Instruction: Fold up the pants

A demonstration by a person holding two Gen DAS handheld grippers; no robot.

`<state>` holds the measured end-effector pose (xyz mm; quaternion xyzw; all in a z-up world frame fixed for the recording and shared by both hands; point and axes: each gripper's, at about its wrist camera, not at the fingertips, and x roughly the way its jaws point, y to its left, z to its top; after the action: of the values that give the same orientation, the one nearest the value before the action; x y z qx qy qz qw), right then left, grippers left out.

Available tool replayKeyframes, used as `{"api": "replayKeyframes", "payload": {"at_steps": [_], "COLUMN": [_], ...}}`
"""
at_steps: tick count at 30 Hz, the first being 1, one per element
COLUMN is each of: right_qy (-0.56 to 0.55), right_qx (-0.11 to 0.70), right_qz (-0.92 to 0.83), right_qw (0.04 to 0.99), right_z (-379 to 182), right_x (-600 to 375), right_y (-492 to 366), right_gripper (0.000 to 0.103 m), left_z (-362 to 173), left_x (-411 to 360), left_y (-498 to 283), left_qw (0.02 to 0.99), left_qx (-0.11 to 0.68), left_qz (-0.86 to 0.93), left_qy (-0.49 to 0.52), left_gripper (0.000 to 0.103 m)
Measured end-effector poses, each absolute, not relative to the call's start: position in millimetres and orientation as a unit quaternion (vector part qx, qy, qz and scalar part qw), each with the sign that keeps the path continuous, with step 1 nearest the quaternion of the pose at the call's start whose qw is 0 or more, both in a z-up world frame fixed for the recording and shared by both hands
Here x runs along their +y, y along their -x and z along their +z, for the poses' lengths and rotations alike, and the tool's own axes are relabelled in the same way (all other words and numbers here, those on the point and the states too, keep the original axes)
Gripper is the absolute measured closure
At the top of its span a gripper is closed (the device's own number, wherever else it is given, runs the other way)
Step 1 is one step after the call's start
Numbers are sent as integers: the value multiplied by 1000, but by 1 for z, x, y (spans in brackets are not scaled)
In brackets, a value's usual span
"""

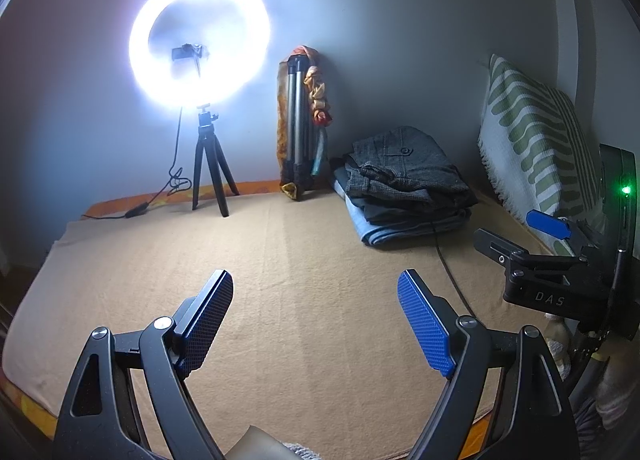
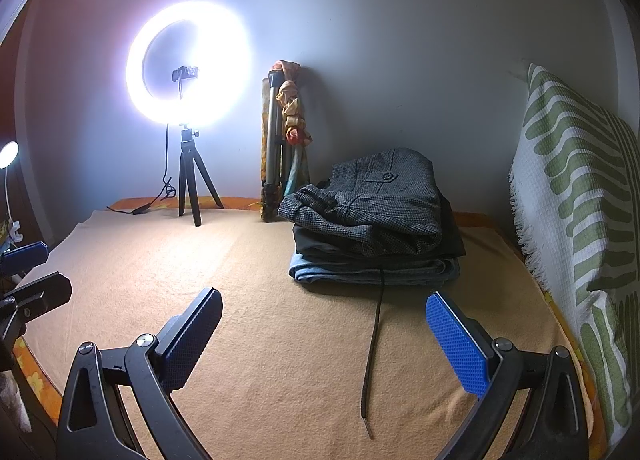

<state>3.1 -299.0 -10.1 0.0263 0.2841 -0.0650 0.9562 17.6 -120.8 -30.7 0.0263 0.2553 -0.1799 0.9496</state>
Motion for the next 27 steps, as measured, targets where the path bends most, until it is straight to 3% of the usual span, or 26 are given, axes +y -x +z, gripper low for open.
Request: {"api": "replayKeyframes", "payload": {"at_steps": [27], "right_qy": [-24], "right_qx": [292], "right_qz": [-56], "right_qw": [955], "right_z": [-15], "right_x": [-299], "right_y": [-6], "right_gripper": [0], "left_z": [-31], "left_x": [-127], "left_y": [-11], "left_qw": [956], "left_qx": [236], "left_qz": [-170], "left_qy": [-41], "left_gripper": [18]}}
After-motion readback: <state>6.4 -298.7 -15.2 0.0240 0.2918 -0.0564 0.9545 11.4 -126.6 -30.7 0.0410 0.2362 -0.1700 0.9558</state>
